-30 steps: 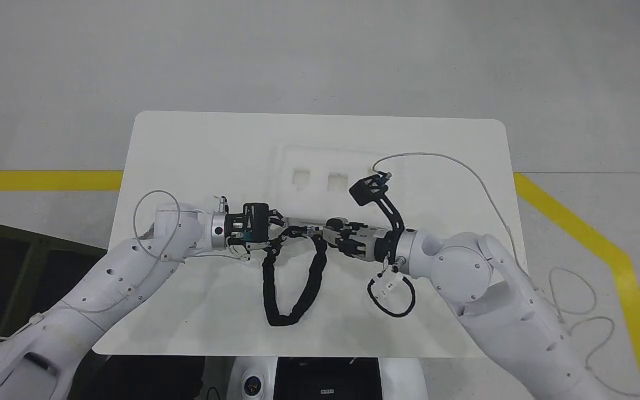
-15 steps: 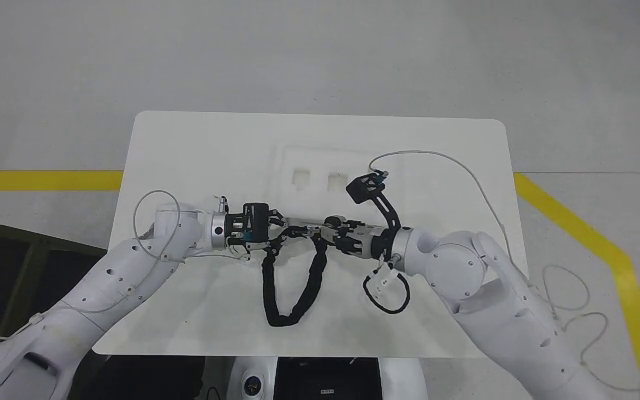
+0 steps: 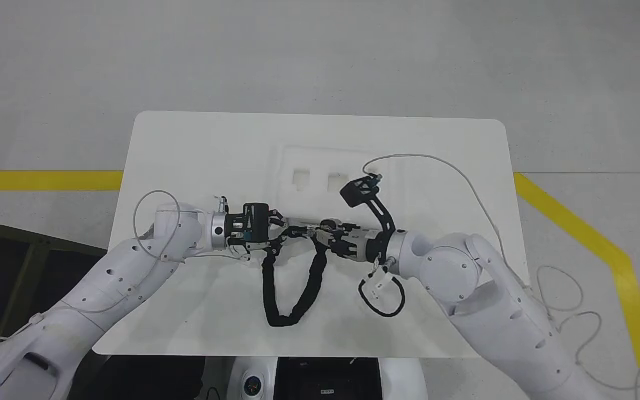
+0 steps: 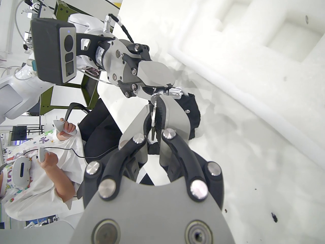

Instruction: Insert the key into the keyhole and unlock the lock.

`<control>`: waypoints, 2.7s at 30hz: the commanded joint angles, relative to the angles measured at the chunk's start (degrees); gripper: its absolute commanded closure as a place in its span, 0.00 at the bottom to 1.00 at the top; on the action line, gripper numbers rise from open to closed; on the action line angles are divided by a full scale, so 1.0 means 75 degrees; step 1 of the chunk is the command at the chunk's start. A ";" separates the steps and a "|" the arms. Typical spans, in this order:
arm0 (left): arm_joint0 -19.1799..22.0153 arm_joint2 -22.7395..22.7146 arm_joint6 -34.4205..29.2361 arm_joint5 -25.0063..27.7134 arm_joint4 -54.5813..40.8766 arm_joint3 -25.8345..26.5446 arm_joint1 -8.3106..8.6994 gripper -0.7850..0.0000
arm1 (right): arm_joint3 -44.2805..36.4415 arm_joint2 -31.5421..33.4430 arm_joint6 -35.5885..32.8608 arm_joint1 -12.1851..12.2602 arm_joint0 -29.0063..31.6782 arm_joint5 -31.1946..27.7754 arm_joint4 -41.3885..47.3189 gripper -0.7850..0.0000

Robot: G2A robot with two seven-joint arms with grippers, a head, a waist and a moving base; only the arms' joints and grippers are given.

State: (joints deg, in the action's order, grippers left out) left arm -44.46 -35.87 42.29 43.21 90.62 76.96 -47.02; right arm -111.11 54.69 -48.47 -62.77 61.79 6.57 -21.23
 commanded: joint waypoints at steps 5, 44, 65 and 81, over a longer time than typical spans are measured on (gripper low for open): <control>0.0000 0.0000 -0.0001 0.0000 0.0000 0.0000 0.0000 1.00 | 0.0019 -0.0141 0.0007 -0.0043 -0.0021 0.0024 -0.0071 1.00; 0.0000 0.0000 -0.0001 0.0000 0.0000 0.0000 0.0000 1.00 | 0.0377 -0.0548 -0.0272 -0.0297 -0.0582 0.0284 -0.0536 0.91; 0.0000 0.0000 -0.0001 0.0000 0.0000 0.0000 0.0000 1.00 | -0.0108 0.0229 -0.0630 -0.0187 -0.0263 0.0115 -0.0541 0.66; 0.0000 0.0000 -0.0001 0.0000 0.0000 0.0000 0.0000 1.00 | -0.0698 0.0893 -0.1242 -0.0010 0.0207 -0.0178 -0.0506 0.75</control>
State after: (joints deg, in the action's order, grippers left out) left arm -44.46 -35.87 42.29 43.20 90.62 76.96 -47.02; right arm -116.31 61.34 -57.76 -62.86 63.28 5.30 -25.05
